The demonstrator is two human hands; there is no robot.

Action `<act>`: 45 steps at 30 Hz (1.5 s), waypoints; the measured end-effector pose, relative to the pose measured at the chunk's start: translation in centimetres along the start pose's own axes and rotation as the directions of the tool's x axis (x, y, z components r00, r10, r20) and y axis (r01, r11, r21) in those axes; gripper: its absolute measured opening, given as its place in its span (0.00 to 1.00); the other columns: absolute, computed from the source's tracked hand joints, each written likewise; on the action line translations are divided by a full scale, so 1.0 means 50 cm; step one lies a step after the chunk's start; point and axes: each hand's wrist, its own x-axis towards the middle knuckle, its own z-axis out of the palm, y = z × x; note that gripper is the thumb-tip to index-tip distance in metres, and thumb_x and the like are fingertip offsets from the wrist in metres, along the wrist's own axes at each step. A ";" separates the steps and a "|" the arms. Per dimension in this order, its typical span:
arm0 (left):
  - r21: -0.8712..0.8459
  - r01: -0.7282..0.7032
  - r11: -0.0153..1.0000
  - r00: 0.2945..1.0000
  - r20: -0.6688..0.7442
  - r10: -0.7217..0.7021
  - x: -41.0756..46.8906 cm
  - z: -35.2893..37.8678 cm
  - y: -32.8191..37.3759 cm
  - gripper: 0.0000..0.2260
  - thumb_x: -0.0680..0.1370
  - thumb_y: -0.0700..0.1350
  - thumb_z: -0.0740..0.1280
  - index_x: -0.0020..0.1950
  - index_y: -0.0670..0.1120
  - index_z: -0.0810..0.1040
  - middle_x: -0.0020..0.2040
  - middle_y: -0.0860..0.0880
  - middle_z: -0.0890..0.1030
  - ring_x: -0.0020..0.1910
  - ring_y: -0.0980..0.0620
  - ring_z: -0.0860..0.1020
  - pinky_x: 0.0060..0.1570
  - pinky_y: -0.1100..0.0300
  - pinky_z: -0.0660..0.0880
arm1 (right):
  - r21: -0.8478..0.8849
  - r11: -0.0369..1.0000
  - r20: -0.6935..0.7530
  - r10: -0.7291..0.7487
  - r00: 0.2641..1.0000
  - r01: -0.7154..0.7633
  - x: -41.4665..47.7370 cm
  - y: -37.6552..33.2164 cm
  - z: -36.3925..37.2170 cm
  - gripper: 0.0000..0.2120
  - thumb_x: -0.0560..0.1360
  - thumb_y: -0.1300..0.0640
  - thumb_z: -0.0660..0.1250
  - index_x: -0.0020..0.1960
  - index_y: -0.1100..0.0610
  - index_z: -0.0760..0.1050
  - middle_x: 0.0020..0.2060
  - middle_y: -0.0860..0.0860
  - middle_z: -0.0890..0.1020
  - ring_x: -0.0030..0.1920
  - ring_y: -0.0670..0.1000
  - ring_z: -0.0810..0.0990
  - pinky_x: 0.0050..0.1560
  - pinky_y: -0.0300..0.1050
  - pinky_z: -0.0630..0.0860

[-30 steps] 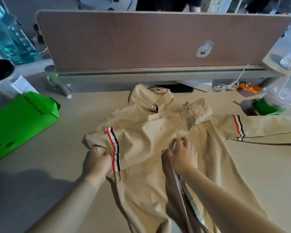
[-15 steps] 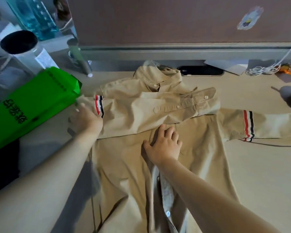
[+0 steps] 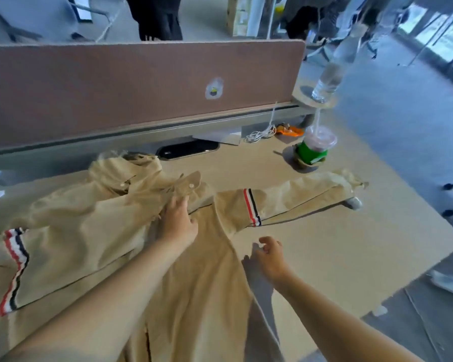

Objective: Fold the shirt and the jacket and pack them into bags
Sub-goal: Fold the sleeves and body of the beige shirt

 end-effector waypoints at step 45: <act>-0.888 0.453 0.076 0.743 0.330 -0.582 -0.052 -0.259 -0.397 0.32 0.75 0.67 0.58 0.70 0.47 0.68 0.66 0.41 0.74 0.57 0.40 0.76 0.54 0.45 0.75 | -0.695 0.041 0.687 -0.255 0.680 0.718 -0.076 -0.300 0.288 0.39 0.77 0.63 0.57 0.77 0.49 0.35 0.72 0.58 0.58 0.59 0.62 0.77 0.51 0.52 0.77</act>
